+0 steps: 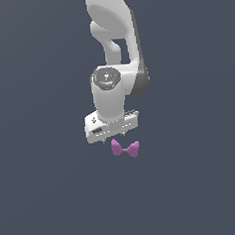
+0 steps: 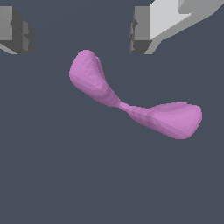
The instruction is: Pick up the object and move it to a goal position.
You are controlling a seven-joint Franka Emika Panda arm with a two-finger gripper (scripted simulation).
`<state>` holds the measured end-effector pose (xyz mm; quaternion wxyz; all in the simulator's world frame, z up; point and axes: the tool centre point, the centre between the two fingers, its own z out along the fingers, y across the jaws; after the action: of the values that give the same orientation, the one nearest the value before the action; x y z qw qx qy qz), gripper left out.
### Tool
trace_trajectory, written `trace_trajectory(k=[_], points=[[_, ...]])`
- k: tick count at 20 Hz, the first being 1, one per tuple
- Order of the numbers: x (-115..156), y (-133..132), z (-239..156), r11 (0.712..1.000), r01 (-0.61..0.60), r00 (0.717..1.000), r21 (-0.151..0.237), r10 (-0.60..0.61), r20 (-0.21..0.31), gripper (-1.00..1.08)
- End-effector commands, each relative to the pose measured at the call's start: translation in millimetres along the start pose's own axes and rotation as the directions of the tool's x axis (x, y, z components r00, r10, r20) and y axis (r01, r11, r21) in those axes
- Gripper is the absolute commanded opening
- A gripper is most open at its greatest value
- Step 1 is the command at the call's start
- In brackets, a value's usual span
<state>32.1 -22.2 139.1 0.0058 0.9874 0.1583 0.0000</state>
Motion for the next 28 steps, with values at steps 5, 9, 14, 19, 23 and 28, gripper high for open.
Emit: trace_trajectory(k=[5,9,14,19,23,28], points=[[9.6,1.0,11.4,0.993,0.117,0.993,-0.003,-0.117,0.001,0.68],[12.5,1.3,15.2,0.988,0.153,0.988,-0.004,-0.153,0.001,0.68],[13.0,1.3,16.2,0.987,0.16,0.987,-0.004,-0.16,0.002,0.68],[13.0,1.4,26.7,0.987,0.162,0.987,-0.004,-0.162,0.002,0.68],[12.8,1.2,42.7,0.986,0.165,0.986,-0.004,-0.165,0.002,0.68],[12.7,1.2,46.5,0.986,0.165,0.986,-0.004,-0.165,0.002,-1.0]])
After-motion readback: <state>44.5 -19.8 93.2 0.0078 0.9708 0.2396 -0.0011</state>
